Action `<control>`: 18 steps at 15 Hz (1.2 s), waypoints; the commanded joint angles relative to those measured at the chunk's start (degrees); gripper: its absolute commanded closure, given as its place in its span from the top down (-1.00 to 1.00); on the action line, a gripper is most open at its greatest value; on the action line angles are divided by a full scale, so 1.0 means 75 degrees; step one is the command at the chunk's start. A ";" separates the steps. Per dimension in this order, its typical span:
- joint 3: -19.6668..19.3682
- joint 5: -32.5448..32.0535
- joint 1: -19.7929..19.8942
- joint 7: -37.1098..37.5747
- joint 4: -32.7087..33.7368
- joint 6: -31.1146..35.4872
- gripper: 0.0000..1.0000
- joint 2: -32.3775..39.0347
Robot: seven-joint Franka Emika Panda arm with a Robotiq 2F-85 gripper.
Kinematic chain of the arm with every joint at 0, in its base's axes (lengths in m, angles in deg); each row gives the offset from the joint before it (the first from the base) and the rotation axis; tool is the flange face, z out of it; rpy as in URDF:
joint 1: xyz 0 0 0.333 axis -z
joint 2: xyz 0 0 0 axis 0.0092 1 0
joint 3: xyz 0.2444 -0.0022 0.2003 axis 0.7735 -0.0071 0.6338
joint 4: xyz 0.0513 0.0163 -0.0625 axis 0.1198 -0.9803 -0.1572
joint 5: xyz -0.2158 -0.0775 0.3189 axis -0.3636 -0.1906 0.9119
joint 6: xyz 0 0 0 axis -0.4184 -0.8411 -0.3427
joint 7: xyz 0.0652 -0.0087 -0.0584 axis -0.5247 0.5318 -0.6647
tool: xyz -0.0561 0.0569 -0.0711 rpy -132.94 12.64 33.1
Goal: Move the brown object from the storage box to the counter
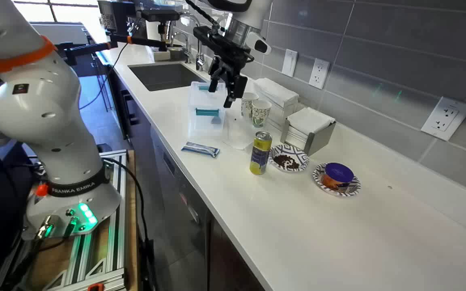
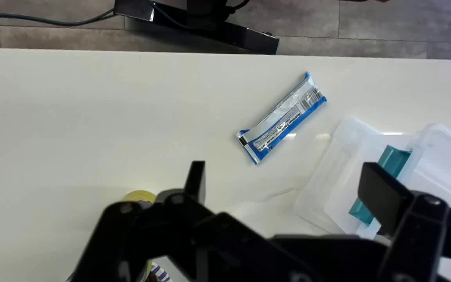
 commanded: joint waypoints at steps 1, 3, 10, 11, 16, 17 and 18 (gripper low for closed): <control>0.0066 0.0017 0.0069 -0.0014 0.0009 -0.0012 1.00 0.0003; 0.0066 0.0017 0.0069 -0.0014 0.0009 -0.0012 1.00 0.0003; 0.0066 0.0017 0.0069 -0.0014 0.0009 -0.0012 1.00 0.0003; 0.0066 0.0017 0.0069 -0.0014 0.0009 -0.0012 1.00 0.0003; 0.0255 -0.0060 0.0070 0.0573 0.0052 0.0310 1.00 0.0139; 0.0352 -0.0038 0.0023 0.0738 0.0124 0.0369 1.00 0.0240; 0.0484 -0.0070 -0.0017 0.0976 0.0183 0.0443 1.00 0.0335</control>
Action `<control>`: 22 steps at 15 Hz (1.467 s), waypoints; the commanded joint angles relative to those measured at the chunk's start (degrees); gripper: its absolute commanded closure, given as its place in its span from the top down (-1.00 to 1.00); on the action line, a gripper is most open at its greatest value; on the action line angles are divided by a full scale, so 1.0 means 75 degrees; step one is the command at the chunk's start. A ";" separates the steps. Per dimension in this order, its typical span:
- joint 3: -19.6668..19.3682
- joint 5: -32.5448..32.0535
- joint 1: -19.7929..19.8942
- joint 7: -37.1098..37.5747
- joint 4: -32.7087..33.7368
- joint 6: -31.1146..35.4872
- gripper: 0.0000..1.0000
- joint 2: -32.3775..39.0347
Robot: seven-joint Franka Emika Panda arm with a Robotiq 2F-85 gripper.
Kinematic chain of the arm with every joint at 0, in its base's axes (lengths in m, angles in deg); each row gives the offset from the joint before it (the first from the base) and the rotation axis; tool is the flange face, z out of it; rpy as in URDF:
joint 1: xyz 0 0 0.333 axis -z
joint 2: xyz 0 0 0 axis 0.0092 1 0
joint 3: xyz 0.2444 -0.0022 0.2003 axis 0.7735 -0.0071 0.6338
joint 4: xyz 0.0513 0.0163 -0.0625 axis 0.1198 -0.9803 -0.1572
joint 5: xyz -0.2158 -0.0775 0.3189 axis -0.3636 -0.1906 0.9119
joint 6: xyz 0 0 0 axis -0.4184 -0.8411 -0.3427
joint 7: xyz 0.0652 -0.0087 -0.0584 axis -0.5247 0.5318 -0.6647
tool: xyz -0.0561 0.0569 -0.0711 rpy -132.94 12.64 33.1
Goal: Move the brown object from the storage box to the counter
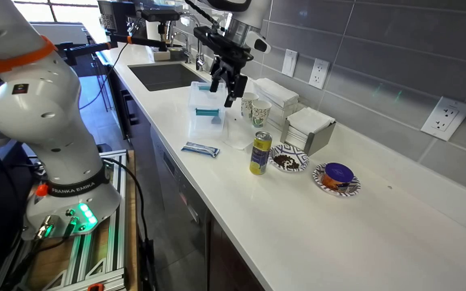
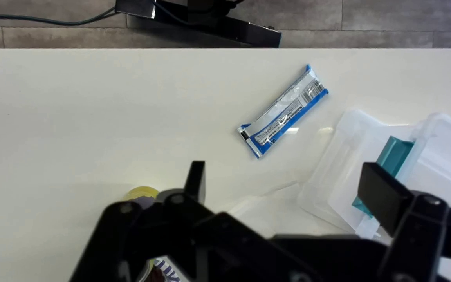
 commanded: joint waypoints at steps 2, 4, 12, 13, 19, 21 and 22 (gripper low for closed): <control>0.0643 -0.0107 -0.0241 0.0659 0.0255 0.0397 1.00 0.0475; 0.0956 -0.0196 -0.0436 0.0550 0.0325 0.0780 1.00 0.0664; 0.1705 -0.0492 -0.1285 -0.1152 0.0785 0.1829 1.00 0.1526; 0.1708 -0.0492 -0.1329 -0.1531 0.0846 0.1906 1.00 0.1650; 0.1744 -0.0488 -0.1400 -0.3937 0.1239 0.1825 1.00 0.2197; 0.1861 -0.0521 -0.1457 -0.4575 0.1276 0.1804 1.00 0.2287; 0.1923 -0.0491 -0.1501 -0.4886 0.1290 0.1759 1.00 0.2304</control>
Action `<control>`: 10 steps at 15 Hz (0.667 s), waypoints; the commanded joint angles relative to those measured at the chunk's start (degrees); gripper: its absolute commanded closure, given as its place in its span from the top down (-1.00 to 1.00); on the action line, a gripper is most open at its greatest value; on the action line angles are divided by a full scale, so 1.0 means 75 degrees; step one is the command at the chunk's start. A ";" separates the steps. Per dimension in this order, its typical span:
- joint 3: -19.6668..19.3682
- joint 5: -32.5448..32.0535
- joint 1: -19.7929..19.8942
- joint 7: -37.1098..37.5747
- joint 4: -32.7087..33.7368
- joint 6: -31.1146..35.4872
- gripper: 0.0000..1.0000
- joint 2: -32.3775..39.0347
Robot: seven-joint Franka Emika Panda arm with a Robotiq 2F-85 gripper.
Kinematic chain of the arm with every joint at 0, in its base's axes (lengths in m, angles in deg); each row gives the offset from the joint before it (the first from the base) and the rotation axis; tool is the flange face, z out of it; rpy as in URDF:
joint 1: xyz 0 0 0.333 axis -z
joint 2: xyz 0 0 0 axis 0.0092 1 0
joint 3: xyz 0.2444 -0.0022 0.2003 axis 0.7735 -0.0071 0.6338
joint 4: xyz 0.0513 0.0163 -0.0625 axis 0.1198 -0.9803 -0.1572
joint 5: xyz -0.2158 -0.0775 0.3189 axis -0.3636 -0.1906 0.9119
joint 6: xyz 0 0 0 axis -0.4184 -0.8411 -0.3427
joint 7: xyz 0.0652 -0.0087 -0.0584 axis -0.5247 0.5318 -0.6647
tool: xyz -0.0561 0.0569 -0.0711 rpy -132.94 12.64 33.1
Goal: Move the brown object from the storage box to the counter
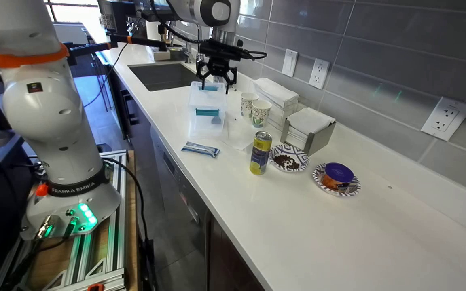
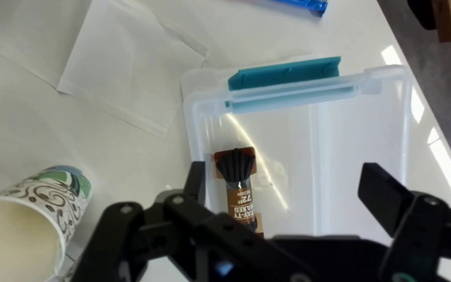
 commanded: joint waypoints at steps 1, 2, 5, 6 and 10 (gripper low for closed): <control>0.0065 0.0000 -0.0021 -0.0299 0.0040 -0.0016 1.00 0.0057; 0.0114 0.0000 -0.0056 -0.0498 0.0059 -0.0016 1.00 0.0097; 0.0172 0.0000 -0.0095 -0.0664 0.0079 -0.0016 1.00 0.0122; 0.0171 0.0000 -0.0095 -0.0678 0.0082 -0.0016 1.00 0.0122; 0.0317 -0.0060 -0.0233 -0.0604 0.0096 0.0113 1.00 0.0235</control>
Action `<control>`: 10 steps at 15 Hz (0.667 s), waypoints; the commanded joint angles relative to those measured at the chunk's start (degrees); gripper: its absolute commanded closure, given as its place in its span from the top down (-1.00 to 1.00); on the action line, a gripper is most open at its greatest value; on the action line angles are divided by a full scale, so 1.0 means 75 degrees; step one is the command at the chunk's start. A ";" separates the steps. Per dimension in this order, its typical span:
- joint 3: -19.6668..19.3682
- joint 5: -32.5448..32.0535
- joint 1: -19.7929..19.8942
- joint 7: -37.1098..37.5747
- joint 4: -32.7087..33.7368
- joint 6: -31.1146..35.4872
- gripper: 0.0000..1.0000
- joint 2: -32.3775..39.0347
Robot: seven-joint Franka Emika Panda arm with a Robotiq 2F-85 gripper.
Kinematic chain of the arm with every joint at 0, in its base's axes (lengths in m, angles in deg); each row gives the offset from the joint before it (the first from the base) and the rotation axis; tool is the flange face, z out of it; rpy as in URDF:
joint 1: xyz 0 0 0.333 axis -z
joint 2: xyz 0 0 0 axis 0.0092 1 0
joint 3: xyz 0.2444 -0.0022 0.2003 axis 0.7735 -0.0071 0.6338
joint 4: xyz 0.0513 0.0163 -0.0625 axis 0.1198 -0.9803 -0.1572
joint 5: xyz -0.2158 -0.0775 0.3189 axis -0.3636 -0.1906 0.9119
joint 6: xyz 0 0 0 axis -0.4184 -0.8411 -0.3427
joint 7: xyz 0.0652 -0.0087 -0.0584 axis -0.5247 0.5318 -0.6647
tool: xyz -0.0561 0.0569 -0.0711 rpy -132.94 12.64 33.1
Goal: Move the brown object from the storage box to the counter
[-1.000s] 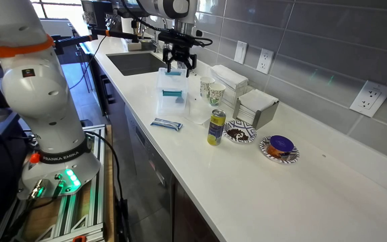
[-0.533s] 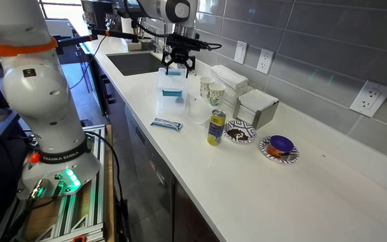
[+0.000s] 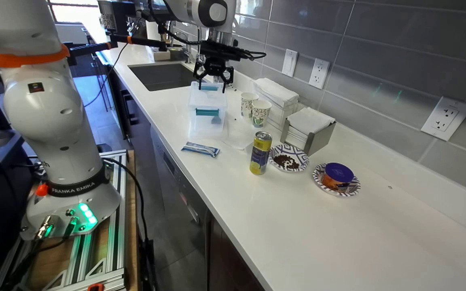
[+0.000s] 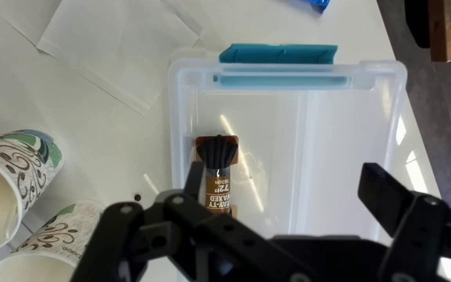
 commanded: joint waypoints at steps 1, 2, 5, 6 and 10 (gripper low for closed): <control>0.0232 -0.0136 -0.0178 0.0185 0.0031 0.0181 1.00 0.0166; 0.0331 -0.0206 -0.0255 0.0254 0.0020 0.0291 1.00 0.0218; 0.0542 -0.0478 -0.0409 0.0628 -0.0071 0.0710 1.00 0.0250; 0.0581 -0.0700 -0.0444 0.0854 -0.0145 0.0913 1.00 0.0235; 0.0625 -0.1667 -0.0485 0.1672 -0.0359 0.1458 1.00 0.0302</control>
